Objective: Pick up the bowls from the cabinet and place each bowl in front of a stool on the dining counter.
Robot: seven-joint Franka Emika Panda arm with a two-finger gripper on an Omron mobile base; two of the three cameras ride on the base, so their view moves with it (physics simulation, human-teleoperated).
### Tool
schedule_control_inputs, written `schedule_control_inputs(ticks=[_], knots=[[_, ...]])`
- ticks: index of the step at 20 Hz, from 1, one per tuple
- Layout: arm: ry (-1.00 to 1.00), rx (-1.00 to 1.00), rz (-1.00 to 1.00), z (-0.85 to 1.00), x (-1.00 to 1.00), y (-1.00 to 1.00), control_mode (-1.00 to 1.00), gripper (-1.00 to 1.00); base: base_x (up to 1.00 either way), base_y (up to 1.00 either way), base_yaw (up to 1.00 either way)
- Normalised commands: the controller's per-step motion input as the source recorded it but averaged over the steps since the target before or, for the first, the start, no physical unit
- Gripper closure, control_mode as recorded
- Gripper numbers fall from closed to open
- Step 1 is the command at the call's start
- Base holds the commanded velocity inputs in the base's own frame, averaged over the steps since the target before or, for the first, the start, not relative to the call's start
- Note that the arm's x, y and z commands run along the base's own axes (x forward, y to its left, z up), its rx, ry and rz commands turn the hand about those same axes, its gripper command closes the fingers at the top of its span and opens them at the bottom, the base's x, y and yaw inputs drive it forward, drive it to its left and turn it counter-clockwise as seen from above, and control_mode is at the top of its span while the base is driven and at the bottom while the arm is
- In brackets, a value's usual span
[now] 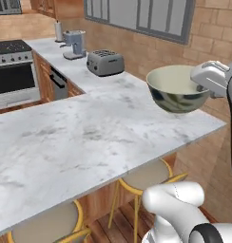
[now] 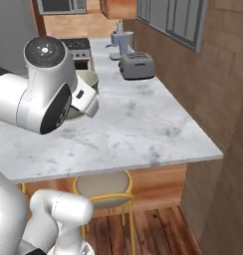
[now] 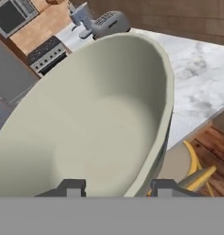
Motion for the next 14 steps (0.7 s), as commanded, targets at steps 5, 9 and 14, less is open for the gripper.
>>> schedule_control_inputs(ticks=[5, 9, 14], knots=[[0.0, 0.0, 0.0, 0.0, 0.0, 0.0, 1.0, 1.0, 0.55, -0.32, 0.53], [0.0, 0.0, 0.0, 0.0, 0.0, 0.0, 1.0, 1.0, 0.52, -0.44, 0.56], [0.0, 0.0, 0.0, 0.0, 0.0, 0.0, 1.0, 1.0, 0.59, -0.41, 0.58]])
